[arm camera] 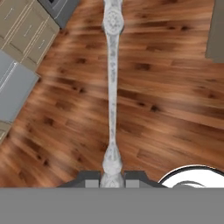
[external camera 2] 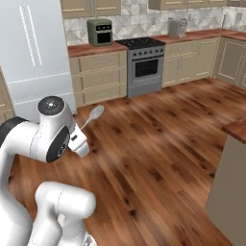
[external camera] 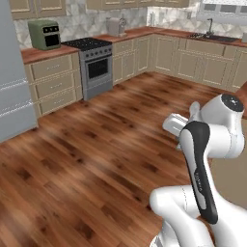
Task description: Take the fork and place it on the left side of the plate. Then take the spoon and place it on the right side of the plate. Make sure they're directly next to the plate.
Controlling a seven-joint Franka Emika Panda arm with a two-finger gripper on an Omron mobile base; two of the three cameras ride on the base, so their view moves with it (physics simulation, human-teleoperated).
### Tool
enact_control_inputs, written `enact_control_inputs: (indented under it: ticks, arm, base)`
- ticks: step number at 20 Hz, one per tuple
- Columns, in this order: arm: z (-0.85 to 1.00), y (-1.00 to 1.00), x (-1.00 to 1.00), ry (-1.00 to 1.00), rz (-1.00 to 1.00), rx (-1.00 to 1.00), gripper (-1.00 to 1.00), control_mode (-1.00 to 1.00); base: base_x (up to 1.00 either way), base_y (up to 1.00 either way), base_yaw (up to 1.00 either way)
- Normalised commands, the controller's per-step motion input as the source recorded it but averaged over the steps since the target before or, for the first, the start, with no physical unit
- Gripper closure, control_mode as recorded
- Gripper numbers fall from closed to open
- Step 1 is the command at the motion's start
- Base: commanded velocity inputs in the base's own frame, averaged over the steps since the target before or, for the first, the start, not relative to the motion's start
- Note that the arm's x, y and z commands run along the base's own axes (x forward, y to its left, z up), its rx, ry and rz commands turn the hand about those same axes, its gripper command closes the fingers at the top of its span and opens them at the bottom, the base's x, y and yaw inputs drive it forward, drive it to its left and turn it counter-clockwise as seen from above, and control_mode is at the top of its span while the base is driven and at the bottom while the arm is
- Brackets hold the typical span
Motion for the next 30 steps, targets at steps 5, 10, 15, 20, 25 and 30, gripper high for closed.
enact_control_inputs:
  ticks: [5,10,15,20,25,30]
  arm:
    - [0.0,0.0,0.0,0.0,0.0,0.0,1.0,1.0]
    - [0.0,0.0,0.0,0.0,0.0,0.0,1.0,1.0]
    - [0.0,0.0,0.0,0.0,0.0,0.0,1.0,1.0]
    - [0.0,0.0,0.0,0.0,0.0,0.0,1.0,1.0]
    - [0.0,0.0,0.0,0.0,0.0,0.0,1.0,1.0]
    - [0.0,0.0,0.0,0.0,0.0,0.0,1.0,1.0]
  base:
    - [-0.13,-0.19,-0.04]
    - [-0.03,-0.65,0.0]
    - [-0.11,-0.81,0.01]
    - [-0.19,-0.8,0.02]
    - [-0.28,-0.78,0.02]
    - [-0.23,-0.82,0.03]
